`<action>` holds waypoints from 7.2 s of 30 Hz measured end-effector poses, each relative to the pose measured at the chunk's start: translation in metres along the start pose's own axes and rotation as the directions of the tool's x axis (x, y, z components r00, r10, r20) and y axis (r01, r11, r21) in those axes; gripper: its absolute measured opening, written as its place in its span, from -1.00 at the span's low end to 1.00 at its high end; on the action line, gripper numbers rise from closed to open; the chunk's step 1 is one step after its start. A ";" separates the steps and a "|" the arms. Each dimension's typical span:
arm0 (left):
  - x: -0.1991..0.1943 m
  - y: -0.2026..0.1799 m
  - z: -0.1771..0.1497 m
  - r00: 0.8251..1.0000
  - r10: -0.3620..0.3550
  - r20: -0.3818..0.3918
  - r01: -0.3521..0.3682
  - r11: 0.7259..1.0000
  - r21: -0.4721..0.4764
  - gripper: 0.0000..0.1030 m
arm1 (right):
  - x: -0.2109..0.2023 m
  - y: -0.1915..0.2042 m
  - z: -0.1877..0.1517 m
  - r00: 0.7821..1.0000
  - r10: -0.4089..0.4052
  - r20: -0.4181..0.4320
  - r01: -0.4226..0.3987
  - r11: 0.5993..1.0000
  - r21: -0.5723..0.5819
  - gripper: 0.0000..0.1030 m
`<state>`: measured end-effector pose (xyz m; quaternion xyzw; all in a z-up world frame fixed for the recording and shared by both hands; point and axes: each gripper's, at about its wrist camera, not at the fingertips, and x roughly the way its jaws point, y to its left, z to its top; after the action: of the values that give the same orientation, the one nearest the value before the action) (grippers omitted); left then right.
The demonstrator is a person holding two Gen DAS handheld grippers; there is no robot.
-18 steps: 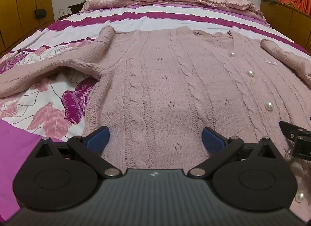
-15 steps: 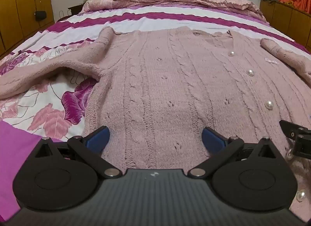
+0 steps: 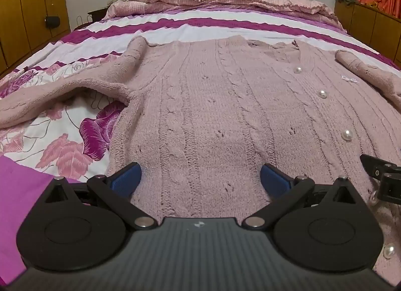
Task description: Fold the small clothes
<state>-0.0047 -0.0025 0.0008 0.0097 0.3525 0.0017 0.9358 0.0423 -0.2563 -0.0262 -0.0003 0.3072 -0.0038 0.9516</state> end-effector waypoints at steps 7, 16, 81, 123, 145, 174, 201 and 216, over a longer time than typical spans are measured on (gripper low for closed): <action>0.000 -0.001 0.000 1.000 0.001 0.000 -0.001 1.000 0.001 1.00 | 0.000 -0.001 -0.001 1.000 0.000 0.003 0.000 1.000 -0.001 1.00; -0.001 -0.001 0.000 1.000 0.002 0.002 -0.002 1.000 0.001 1.00 | 0.000 0.000 -0.001 1.000 -0.001 0.004 0.001 1.000 -0.003 1.00; -0.007 -0.002 0.003 1.000 0.000 -0.014 0.000 1.000 -0.002 1.00 | -0.003 -0.001 0.002 1.000 0.004 0.012 -0.004 1.000 0.006 1.00; -0.025 -0.025 0.081 0.992 -0.093 -0.085 0.096 0.995 0.032 1.00 | -0.015 -0.102 0.089 0.991 0.127 0.027 -0.130 0.971 0.199 1.00; 0.019 -0.016 0.083 0.989 -0.006 -0.151 0.008 1.000 0.010 1.00 | 0.087 -0.215 0.118 0.991 -0.134 -0.022 0.132 0.913 0.386 1.00; 0.044 -0.018 0.072 0.978 0.013 -0.209 -0.011 1.000 0.009 1.00 | 0.154 -0.266 0.124 0.984 -0.174 0.035 0.139 0.878 0.459 -0.65; 0.013 0.000 0.077 0.985 0.026 -0.170 -0.028 1.000 -0.008 1.00 | 0.033 -0.214 0.178 0.949 -0.011 0.315 -0.118 0.914 0.387 -0.68; -0.003 0.033 0.080 0.991 0.025 -0.133 -0.035 0.997 -0.075 1.00 | 0.010 -0.145 0.208 0.927 0.078 0.367 -0.198 0.933 0.301 -0.68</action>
<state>0.0457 0.0291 0.0638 -0.0210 0.4131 0.0301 0.9099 0.1712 -0.4021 0.1375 0.1814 0.1275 0.0124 0.9750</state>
